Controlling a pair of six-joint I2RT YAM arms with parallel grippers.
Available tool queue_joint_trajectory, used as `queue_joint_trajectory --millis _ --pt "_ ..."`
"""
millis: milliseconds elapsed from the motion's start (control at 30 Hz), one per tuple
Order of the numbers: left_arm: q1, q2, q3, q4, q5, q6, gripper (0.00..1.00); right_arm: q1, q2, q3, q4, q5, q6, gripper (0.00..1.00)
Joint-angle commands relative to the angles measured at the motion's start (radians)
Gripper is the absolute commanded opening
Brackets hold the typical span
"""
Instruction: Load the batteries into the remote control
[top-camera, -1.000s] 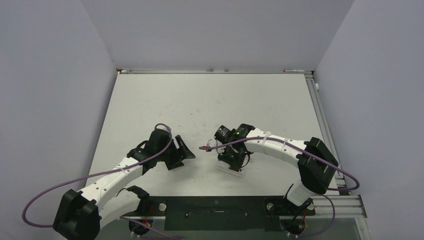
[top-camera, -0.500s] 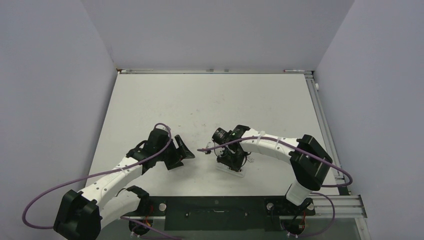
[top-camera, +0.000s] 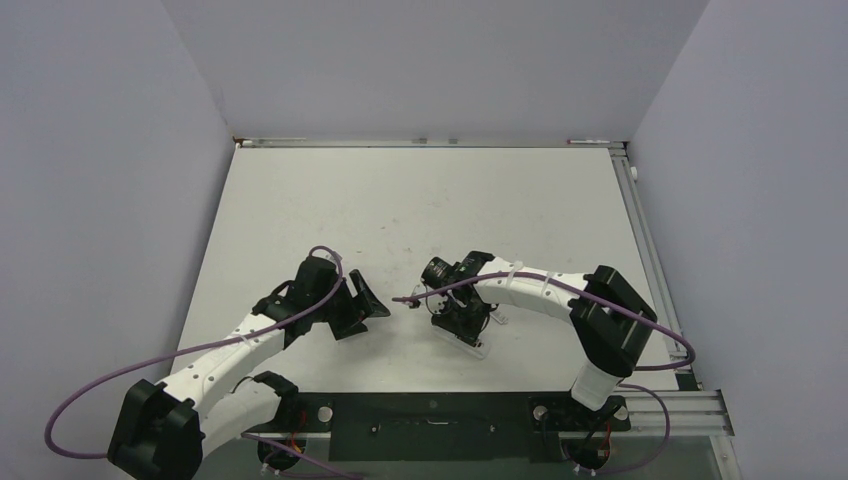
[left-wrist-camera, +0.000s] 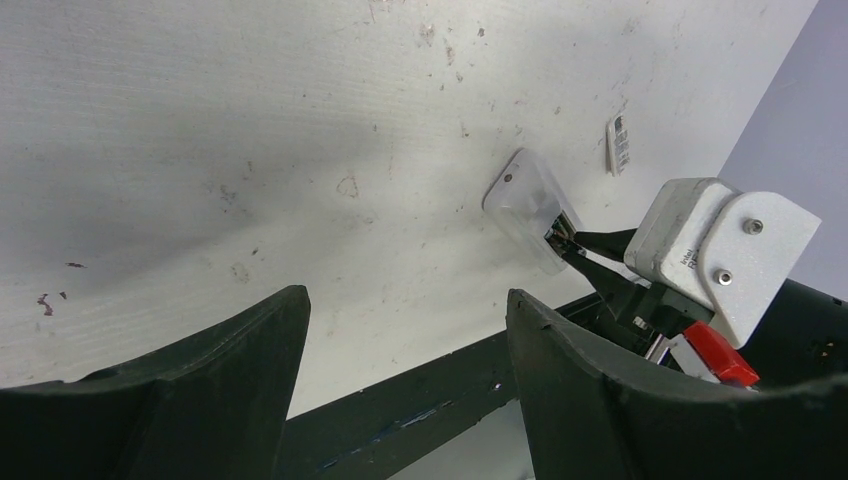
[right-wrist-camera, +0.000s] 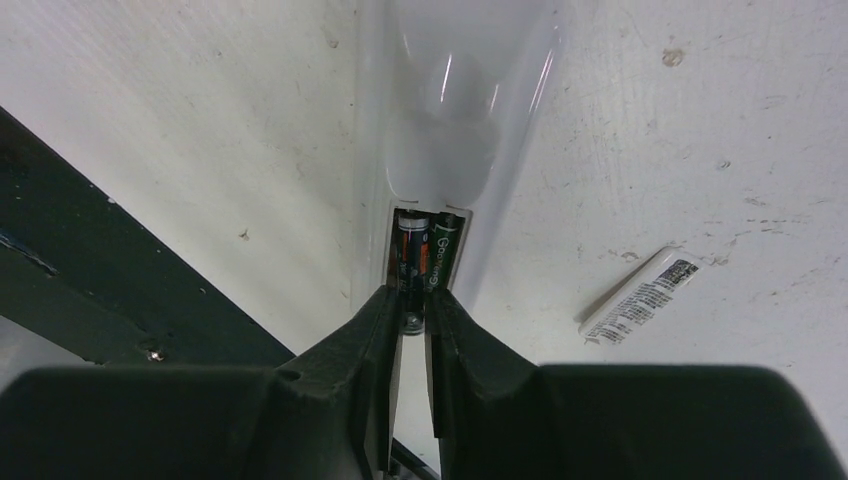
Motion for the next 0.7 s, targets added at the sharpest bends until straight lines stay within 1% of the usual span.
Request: queue_joint_trajectory --millis 0,133,267,333,433,533,667 --pt "0.006 0.000 -0.003 0.046 0.026 0.012 0.69 0.012 0.007 0.032 0.046 0.018 0.025 0.18" --pt "0.006 0.004 -0.004 0.052 0.033 0.012 0.69 0.016 0.001 0.038 0.048 0.033 0.041 0.26" --pt "0.006 0.009 -0.007 0.066 0.038 0.012 0.70 0.016 -0.038 0.051 0.056 0.061 0.069 0.34" --pt "0.005 0.016 -0.006 0.075 0.039 0.014 0.70 0.011 -0.069 0.057 0.058 0.092 0.096 0.36" --pt "0.004 0.041 -0.002 0.101 0.046 0.025 0.70 -0.012 -0.151 0.059 0.083 0.122 0.165 0.37" --pt "0.003 0.086 0.021 0.112 0.055 0.046 0.70 -0.030 -0.242 0.035 0.154 0.161 0.302 0.36" --pt "-0.002 0.171 0.073 0.120 0.070 0.078 0.70 -0.050 -0.350 -0.048 0.221 0.173 0.471 0.36"
